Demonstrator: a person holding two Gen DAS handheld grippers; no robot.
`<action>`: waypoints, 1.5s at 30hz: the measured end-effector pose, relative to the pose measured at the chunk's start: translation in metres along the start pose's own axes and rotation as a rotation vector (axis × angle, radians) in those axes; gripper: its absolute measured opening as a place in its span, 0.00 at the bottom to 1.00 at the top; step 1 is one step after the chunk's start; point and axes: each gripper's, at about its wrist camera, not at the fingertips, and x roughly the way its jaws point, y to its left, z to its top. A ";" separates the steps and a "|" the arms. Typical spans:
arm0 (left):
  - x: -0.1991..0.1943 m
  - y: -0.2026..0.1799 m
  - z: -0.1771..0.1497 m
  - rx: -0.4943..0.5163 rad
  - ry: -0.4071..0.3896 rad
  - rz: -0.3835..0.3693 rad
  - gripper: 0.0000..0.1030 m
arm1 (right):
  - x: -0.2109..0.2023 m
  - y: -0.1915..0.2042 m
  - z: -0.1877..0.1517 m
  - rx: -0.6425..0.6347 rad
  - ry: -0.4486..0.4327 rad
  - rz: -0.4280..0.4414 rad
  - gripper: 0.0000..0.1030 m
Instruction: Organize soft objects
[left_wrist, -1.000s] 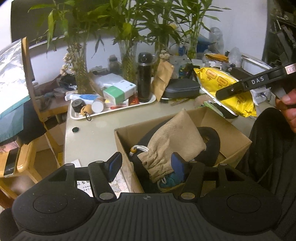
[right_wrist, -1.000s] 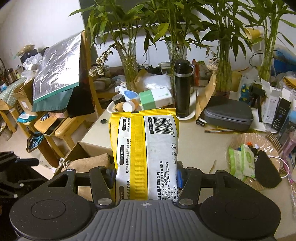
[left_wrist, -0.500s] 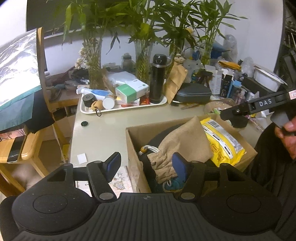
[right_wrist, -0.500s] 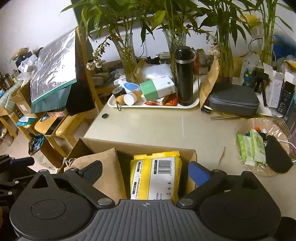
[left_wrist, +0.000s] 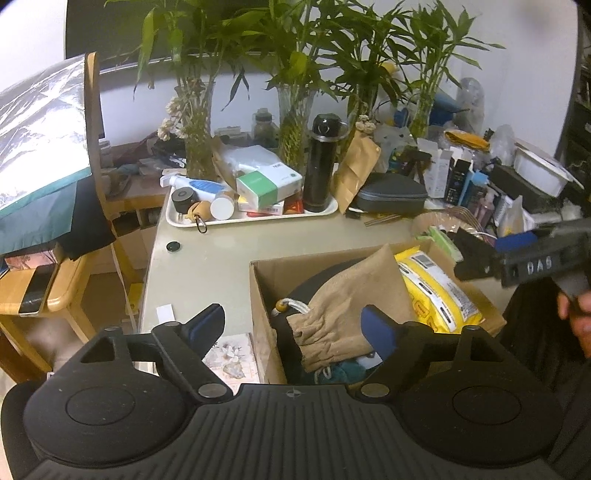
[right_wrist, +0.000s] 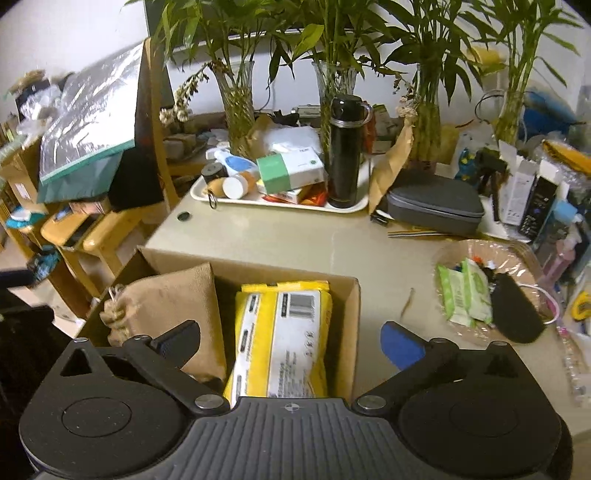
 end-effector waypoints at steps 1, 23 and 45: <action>-0.001 0.000 0.000 -0.007 -0.003 0.005 0.81 | -0.002 0.002 -0.001 -0.011 0.001 -0.014 1.00; 0.005 -0.014 -0.033 -0.023 0.152 0.111 1.00 | -0.005 0.043 -0.064 -0.046 0.100 -0.032 1.00; 0.012 -0.019 -0.037 -0.016 0.215 0.123 1.00 | -0.005 0.039 -0.071 -0.019 0.112 -0.025 1.00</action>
